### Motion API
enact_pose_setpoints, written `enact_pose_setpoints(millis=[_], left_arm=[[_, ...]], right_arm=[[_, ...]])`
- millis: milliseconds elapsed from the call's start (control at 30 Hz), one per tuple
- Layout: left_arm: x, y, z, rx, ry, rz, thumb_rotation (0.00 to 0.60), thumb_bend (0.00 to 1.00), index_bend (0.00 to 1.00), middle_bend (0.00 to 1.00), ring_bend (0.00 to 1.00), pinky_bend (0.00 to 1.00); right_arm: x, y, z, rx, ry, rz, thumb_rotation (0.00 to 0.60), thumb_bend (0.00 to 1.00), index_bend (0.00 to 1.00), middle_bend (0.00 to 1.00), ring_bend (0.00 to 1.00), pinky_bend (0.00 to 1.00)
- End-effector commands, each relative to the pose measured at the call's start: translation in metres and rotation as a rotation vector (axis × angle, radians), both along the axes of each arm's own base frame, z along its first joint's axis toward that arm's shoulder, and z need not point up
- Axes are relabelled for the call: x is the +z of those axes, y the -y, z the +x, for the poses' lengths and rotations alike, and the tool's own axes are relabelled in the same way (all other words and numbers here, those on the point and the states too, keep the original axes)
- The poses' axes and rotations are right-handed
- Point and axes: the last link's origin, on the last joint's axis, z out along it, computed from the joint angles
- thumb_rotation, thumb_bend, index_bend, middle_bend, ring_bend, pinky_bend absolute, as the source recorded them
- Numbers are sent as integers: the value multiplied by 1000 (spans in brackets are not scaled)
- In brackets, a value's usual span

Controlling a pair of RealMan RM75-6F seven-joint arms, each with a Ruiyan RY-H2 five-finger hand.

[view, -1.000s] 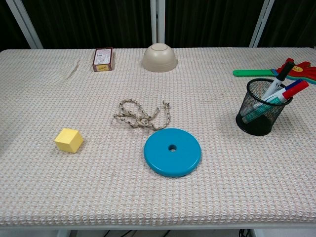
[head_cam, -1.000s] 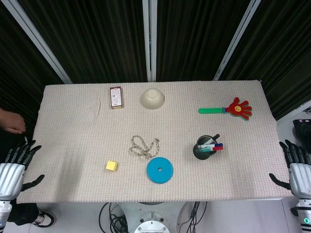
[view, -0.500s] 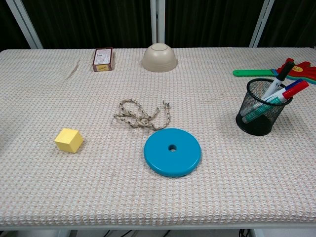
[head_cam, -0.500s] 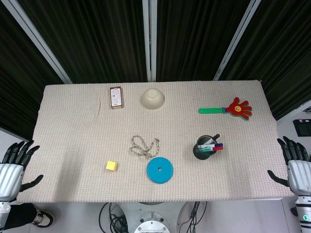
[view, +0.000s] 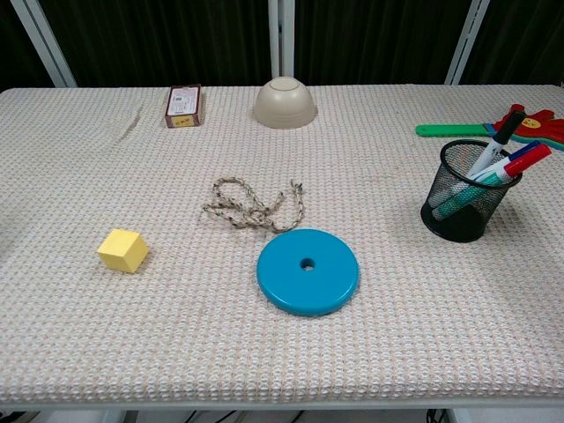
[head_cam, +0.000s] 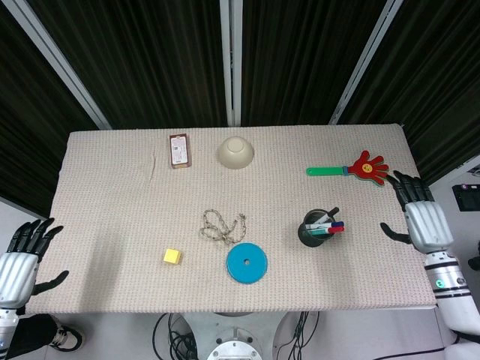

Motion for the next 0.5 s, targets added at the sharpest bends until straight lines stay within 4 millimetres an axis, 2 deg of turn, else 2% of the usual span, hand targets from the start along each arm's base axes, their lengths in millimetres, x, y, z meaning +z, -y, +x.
enact_pose_setpoints(millis=[33, 167, 333, 500], left_arm=[[0, 0, -1, 4, 1, -3, 600, 160, 150, 35, 0, 61], [1, 0, -4, 13, 3, -3, 600, 161, 150, 35, 0, 62], [3, 2, -6, 17, 8, 5, 600, 160, 155, 35, 0, 61], [4, 3, -8, 19, 7, 6, 600, 161, 161, 35, 0, 62]], right_arm=[[-18, 30, 26, 3, 27, 105, 600, 176, 104, 0, 0, 0], [-32, 44, 36, -13, 33, 166, 600, 176, 167, 0, 0, 0], [-45, 52, 45, -23, 51, 199, 600, 183, 270, 0, 0, 0], [-53, 55, 46, -40, 34, 220, 600, 288, 311, 0, 0, 0]])
